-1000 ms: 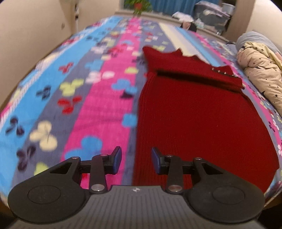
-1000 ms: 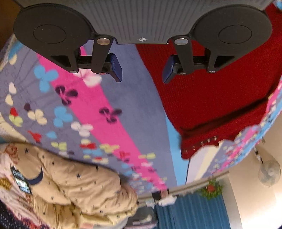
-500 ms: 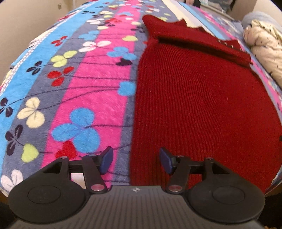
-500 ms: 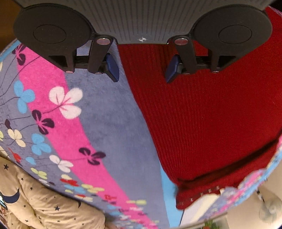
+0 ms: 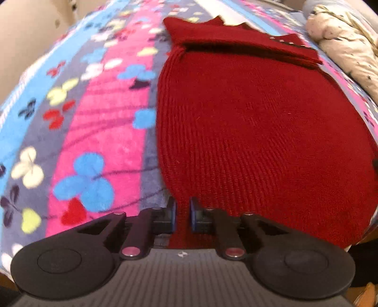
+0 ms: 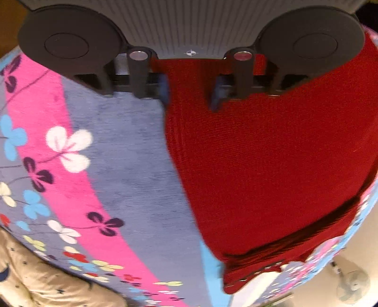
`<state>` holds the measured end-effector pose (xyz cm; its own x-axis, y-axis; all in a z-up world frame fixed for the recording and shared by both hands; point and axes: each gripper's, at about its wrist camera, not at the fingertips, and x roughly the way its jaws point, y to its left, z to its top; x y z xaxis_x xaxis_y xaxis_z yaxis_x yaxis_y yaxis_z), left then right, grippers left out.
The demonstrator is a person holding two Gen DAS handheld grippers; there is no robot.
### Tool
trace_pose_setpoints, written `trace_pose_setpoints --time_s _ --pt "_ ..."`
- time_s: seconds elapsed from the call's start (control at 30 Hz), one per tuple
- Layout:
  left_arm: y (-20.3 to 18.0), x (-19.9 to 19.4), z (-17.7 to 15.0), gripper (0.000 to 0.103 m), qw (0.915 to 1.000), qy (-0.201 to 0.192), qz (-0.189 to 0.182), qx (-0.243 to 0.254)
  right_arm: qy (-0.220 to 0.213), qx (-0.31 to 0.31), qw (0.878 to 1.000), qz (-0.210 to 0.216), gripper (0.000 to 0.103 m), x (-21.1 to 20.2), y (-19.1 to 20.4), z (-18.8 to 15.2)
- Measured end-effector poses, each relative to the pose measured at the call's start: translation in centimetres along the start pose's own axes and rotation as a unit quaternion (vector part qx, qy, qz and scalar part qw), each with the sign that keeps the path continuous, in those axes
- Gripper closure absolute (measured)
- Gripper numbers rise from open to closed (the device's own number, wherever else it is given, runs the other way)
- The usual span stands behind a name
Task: Fold small clothes
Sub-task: 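Move both tools to the sweater hem and lower onto it, then grasp the hem with both tools, fold it toward the collar, open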
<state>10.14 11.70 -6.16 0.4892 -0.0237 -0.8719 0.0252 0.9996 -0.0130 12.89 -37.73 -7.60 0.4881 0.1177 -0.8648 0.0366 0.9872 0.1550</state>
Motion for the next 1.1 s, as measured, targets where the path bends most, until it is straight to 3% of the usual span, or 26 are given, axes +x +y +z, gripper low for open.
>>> trace_pose_setpoints --time_s 0.17,0.27,0.3,0.37,0.53,0.6,0.63,0.8,0.93,1.0,1.1 --pt "-0.3 -1.9 -0.1 0.091 0.9992 -0.032 -0.025 0.006 -0.031 0.025 0.998 0.042 0.090 -2.2 -0.5 0.2" --pt "0.4 -0.6 0.0 0.069 0.9991 0.006 -0.036 -0.023 -0.021 0.019 0.999 0.027 0.085 -1.7 -0.4 0.2" --pt "0.6 0.1 0.0 0.068 0.9984 0.025 -0.038 -0.033 -0.008 0.010 1.000 0.014 0.084 -1.1 -0.2 0.0" --pt "1.1 0.9 0.0 0.068 0.9972 0.046 -0.032 -0.050 0.008 -0.015 1.000 -0.001 0.080 -0.3 0.5 -0.3" --pt "1.8 0.8 0.1 0.073 0.9956 0.044 -0.038 -0.073 0.008 -0.030 0.999 -0.007 0.076 -0.2 1.0 -0.3" --pt "1.4 0.3 0.2 0.089 0.9973 0.031 -0.033 -0.057 0.005 -0.035 0.999 -0.007 0.079 -0.3 1.1 -0.4" --pt "1.2 0.0 0.2 0.090 0.9980 0.023 -0.032 -0.049 0.003 -0.037 0.999 -0.007 0.088 -0.4 1.1 -0.4" --pt "0.8 -1.0 -0.1 0.089 0.9983 0.010 -0.039 -0.041 -0.015 0.003 0.999 0.029 0.090 -1.6 -0.1 0.0" --pt "1.2 0.2 -0.5 0.077 0.9952 0.054 -0.053 -0.063 0.012 -0.014 1.000 0.007 0.084 -0.6 0.4 -0.4" --pt "1.0 0.5 -1.1 0.077 0.9945 0.071 -0.051 -0.057 0.014 -0.031 0.999 0.000 0.083 -0.5 0.9 -0.6" --pt "0.8 0.2 -1.5 0.080 0.9955 0.066 -0.048 -0.047 0.018 -0.032 0.999 -0.001 0.082 -0.4 1.0 -0.8"
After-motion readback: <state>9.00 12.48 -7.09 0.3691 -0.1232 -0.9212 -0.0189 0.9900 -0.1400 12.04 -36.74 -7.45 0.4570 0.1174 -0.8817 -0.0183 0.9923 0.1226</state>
